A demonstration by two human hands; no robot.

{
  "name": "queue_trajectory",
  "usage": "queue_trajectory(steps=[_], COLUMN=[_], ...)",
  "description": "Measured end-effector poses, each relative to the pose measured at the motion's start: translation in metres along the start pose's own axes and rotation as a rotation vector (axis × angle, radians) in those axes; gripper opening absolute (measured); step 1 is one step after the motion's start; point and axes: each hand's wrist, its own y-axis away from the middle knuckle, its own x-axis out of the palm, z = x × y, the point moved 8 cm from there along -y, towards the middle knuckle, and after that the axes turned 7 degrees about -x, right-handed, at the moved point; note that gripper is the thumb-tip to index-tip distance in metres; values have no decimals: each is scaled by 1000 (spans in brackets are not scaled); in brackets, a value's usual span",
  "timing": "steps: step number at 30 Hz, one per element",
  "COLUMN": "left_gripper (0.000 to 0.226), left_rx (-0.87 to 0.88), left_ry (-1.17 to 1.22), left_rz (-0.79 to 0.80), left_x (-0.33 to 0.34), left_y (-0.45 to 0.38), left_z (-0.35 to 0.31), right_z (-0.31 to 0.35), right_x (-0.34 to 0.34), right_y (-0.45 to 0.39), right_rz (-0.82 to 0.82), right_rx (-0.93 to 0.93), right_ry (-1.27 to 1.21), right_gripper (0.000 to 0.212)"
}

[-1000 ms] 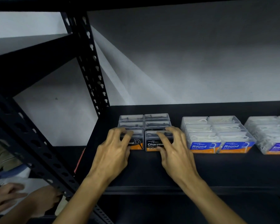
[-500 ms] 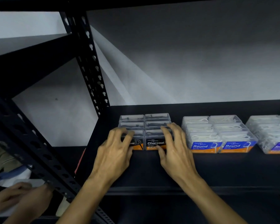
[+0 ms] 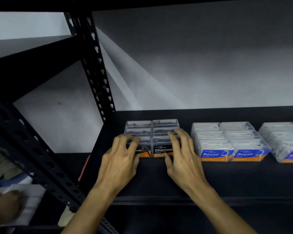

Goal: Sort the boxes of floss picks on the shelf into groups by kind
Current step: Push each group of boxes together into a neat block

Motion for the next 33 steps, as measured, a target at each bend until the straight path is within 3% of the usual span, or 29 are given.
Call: queue_trajectory(steps=[7, 10, 15, 22, 33], left_gripper=[78, 99, 120, 113, 94], left_rx=[-74, -285, -571, -667, -683], left_ry=[91, 388, 811, 963, 1029], left_rz=[56, 112, 357, 501, 462], left_x=[0, 7, 30, 45, 46], left_y=[1, -1, -10, -13, -14], left_z=[6, 25, 41, 41, 40], right_z=[0, -5, -24, -45, -45], right_x=[0, -3, 5, 27, 28], right_y=[1, 0, -4, -2, -7], right_rz=[19, -15, -26, 66, 137], right_rx=[-6, 36, 292, 584, 574], right_ry=[4, -99, -500, -838, -863], right_gripper=[72, 78, 99, 111, 105])
